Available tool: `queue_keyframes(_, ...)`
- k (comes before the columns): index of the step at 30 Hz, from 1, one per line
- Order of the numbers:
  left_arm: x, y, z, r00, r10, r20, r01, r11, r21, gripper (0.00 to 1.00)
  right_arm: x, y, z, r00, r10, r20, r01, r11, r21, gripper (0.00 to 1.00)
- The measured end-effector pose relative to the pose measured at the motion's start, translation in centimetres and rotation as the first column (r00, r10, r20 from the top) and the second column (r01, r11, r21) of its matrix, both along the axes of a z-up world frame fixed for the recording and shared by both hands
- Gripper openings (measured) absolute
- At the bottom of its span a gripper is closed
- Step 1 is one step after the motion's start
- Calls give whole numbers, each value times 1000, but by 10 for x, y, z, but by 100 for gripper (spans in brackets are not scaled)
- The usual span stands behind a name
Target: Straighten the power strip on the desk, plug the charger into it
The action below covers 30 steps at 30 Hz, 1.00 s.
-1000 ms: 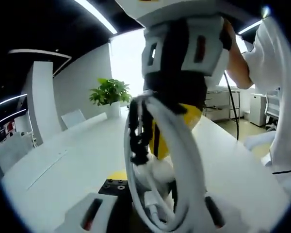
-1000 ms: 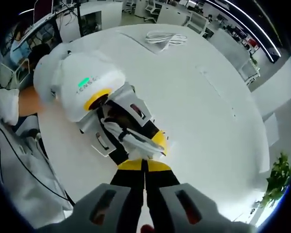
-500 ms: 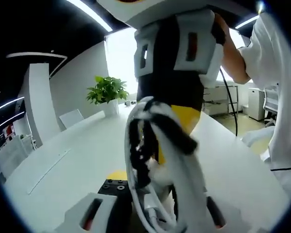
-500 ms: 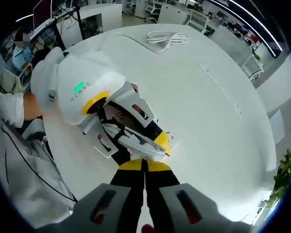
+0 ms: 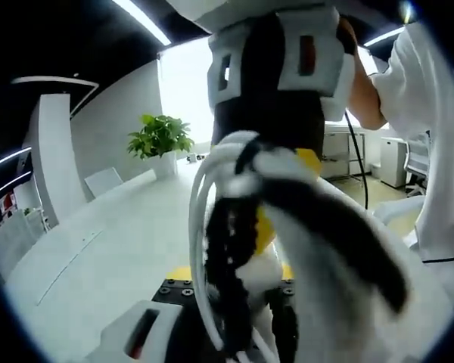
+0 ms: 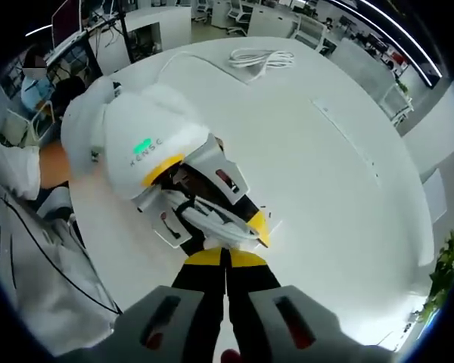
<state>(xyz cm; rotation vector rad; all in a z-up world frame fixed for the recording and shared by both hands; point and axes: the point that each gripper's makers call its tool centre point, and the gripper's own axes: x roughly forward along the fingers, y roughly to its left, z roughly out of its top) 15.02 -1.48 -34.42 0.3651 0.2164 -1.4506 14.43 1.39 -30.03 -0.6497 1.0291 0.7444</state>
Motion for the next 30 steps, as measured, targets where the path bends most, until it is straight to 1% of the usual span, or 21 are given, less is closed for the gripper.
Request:
queue_keyframes(4,0,0,0,1000,1,-6,-1,1000,-4,34,-2,0,-1,1000,1,8,-1,1000,-13,0)
queue_keyframes(8,0,0,0,1000,2,-14,-2,1000,-7,34,0,1,-1,1000,-12,-4,12,1000,-14,0)
queue_keyframes(13,0,-1,1,1000,2,-25,-3,1000,-9,34,-1,2,-2,1000,-12,-2,12,999,-32,0)
queue_keyframes(19,-1,0,0,1000,-1,-21,1,1000,-7,34,-1,3,-2,1000,-14,-4,13,998,-60,0)
queue_keyframes(22,0,0,0,1000,1,-21,-1,1000,-7,34,0,3,-2,1000,-22,-17,21,998,-53,0)
queue_keyframes(25,0,0,0,1000,3,-20,-3,1000,-7,34,-1,4,-3,1000,-12,5,12,997,-82,0)
queue_keyframes(28,1,0,1,1000,4,-19,-4,1000,-7,34,0,3,-2,1000,-17,8,18,996,-83,0)
queue_keyframes(29,0,0,0,1000,4,-18,-4,1000,-7,35,0,4,-2,1000,-3,13,4,996,-91,0)
queue_keyframes(30,0,0,1,1000,3,-16,-3,1000,-7,35,0,5,-2,1000,-6,17,7,995,-97,0)
